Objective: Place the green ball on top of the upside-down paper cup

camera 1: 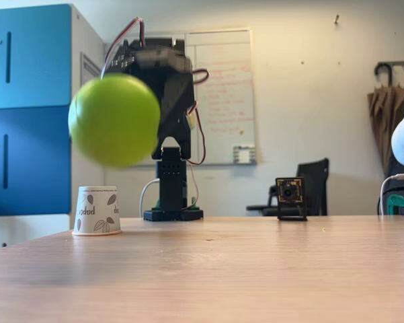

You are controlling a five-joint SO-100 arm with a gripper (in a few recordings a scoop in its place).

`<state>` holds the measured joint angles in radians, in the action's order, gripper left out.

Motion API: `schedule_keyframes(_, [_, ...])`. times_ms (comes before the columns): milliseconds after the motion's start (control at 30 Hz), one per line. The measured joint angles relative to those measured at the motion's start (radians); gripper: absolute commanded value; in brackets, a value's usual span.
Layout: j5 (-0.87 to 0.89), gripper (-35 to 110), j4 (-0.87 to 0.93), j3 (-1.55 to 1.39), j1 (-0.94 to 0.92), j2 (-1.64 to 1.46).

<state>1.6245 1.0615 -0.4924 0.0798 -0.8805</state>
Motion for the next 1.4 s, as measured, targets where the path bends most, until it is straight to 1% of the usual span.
schedule_keyframes(267, [-0.052,26,0.044,-0.393,-0.049,-0.462])
schedule_keyframes(533, [-0.103,27,0.195,-0.686,-0.155,-0.841])
schedule_keyframes(867, [-0.118,27,0.376,-0.973,-0.253,-1.135])
schedule_keyframes(1100, [-0.118,27,0.388,-1.198,-0.29,-1.304])
schedule_keyframes(1400, [-0.118,27,0.379,-1.414,-0.319,-1.434])
